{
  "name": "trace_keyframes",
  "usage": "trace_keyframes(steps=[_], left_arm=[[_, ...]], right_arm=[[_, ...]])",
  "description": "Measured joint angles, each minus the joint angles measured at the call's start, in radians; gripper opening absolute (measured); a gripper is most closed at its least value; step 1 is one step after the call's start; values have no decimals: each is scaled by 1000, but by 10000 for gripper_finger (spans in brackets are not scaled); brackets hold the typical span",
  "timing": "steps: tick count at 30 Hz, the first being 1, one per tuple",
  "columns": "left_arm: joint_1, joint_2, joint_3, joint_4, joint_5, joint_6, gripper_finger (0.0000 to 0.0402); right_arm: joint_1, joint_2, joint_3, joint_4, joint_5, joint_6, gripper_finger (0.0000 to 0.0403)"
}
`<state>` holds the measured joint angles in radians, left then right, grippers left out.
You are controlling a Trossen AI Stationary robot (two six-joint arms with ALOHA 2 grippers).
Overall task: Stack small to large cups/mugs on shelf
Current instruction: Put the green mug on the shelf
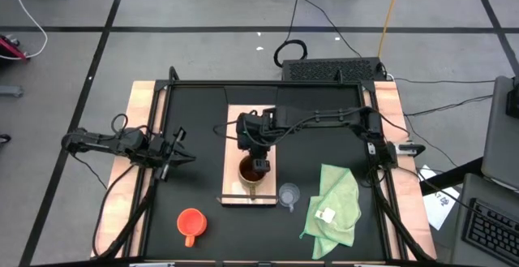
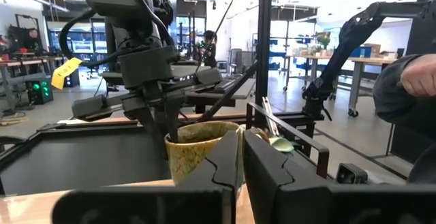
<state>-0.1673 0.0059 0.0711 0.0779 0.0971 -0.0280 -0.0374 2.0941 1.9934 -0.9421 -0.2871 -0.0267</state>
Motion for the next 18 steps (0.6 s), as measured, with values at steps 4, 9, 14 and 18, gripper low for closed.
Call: trace_keyframes(steps=[4, 9, 14, 18], left_arm=[[0, 0, 0, 0, 1, 4, 26], [0, 0, 0, 0, 1, 3, 26], [0, 0, 0, -1, 2, 0, 26], [0, 0, 0, -1, 3, -7, 26]], right_arm=[[13, 0, 0, 2, 1, -1, 21], [27, 1, 0, 10, 28, -19, 38], [28, -3, 0, 15, 49, -22, 43], [27, -3, 0, 18, 51, -23, 42]])
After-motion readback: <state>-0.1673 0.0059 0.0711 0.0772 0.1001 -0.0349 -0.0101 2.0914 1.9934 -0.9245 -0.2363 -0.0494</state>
